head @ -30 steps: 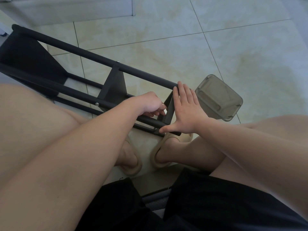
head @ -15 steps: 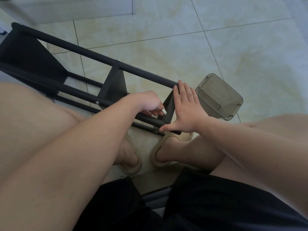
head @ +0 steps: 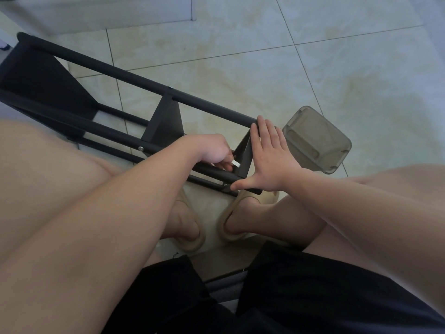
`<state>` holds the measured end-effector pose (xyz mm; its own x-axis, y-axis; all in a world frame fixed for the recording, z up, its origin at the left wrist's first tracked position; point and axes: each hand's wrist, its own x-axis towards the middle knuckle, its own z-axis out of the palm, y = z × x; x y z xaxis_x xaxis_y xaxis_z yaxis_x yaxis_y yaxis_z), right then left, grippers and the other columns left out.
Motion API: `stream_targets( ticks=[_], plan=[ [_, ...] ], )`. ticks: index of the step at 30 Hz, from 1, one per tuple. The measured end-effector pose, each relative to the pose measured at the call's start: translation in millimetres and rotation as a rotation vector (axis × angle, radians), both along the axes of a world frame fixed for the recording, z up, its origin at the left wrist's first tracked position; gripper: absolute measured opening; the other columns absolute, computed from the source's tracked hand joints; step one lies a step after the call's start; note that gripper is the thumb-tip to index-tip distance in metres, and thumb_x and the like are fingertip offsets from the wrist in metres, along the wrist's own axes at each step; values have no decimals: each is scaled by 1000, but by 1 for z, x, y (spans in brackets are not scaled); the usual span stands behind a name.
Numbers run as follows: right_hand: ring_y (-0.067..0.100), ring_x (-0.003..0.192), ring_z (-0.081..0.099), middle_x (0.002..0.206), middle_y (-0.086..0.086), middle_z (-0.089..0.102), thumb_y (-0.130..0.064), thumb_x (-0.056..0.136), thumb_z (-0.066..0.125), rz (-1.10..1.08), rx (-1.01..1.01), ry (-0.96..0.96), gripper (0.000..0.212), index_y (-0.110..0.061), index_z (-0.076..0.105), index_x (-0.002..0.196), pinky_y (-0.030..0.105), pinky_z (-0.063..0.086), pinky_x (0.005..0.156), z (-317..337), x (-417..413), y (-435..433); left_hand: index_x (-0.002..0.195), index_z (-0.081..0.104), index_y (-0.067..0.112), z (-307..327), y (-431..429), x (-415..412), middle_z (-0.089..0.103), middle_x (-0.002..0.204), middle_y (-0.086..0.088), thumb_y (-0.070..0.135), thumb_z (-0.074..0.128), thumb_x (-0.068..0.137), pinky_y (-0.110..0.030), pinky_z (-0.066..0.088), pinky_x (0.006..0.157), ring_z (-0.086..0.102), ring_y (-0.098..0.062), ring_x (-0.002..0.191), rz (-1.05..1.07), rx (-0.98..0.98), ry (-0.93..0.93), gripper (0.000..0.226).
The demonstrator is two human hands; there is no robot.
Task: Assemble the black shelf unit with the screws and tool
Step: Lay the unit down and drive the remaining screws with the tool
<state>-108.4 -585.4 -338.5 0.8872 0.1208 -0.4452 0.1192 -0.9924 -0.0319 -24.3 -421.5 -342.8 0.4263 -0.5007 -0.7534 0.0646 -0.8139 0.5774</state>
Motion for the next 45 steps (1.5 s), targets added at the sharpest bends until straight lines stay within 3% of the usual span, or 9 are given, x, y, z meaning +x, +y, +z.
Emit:
stream_targets(
  ticks=[2, 6, 14, 19, 24, 31, 33, 41, 45],
  plan=[
    [36, 152, -23, 164, 21, -26, -108, 43, 20, 2, -5, 1, 161, 0, -15, 157, 53, -6, 125, 0, 0, 0, 93, 71, 11, 0, 1, 1, 77, 96, 1, 13, 51, 101, -21, 47, 74, 66, -8, 76, -33, 2, -6, 22],
    [36, 152, -24, 163, 21, -26, -108, 44, 22, 2, -8, 2, 161, 0, -16, 157, 52, -6, 125, -1, 0, 0, 106, 75, 9, 2, 2, 1, 74, 111, -5, 18, 53, 101, -40, 47, 102, 66, -25, 106, -147, 45, -60, 24],
    [36, 152, -24, 163, 21, -27, -108, 44, 22, 1, -12, 3, 161, 0, -16, 157, 52, -7, 125, 0, 0, 0, 108, 75, 11, 4, 3, 0, 63, 87, 9, 18, 53, 99, -28, 41, 74, 56, -17, 88, -275, 88, -123, 24],
    [36, 152, -23, 164, 21, -26, -107, 46, 26, 2, -13, -2, 160, 0, -15, 157, 52, -7, 125, 0, 0, 0, 107, 73, 12, -3, 3, 0, 58, 83, 15, 19, 54, 99, -30, 38, 79, 55, -17, 90, -318, 105, -127, 22],
    [36, 152, -23, 163, 21, -26, -108, 45, 23, -1, -13, -1, 161, 0, -15, 157, 52, -7, 125, 0, 1, 0, 107, 77, 21, -6, 6, 4, 59, 80, 19, 21, 63, 96, -31, 41, 83, 57, -13, 86, -221, 64, -187, 18],
    [36, 152, -24, 163, 21, -27, -108, 45, 24, -5, -8, 1, 160, 0, -16, 157, 52, -7, 125, -1, 0, 1, 76, 68, 36, -4, 2, 7, 64, 87, 18, 20, 68, 88, -33, 48, 90, 62, -15, 96, -144, -22, -192, 20],
    [36, 152, -24, 163, 21, -27, -107, 45, 25, -5, -2, 1, 160, 0, -16, 157, 52, -7, 125, -1, 0, 1, 73, 68, 36, -6, 0, 4, 66, 85, 14, 21, 66, 90, -31, 49, 82, 62, -15, 90, -41, -67, -134, 22],
    [35, 152, -24, 164, 20, -26, -107, 46, 28, -6, 5, 1, 160, 0, -15, 157, 51, -8, 125, 1, 1, 1, 85, 66, 9, -8, -10, -5, 71, 76, -2, 17, 62, 97, -25, 50, 60, 72, -10, 68, 333, -112, 68, 15],
    [35, 152, -24, 164, 21, -26, -107, 47, 28, -5, 1, 2, 159, 0, -15, 157, 51, -8, 125, 2, 1, 2, 103, 68, 9, -7, -11, -8, 72, 90, -3, 19, 63, 97, -31, 54, 74, 68, -13, 78, 383, -81, 20, 13]
  ],
)
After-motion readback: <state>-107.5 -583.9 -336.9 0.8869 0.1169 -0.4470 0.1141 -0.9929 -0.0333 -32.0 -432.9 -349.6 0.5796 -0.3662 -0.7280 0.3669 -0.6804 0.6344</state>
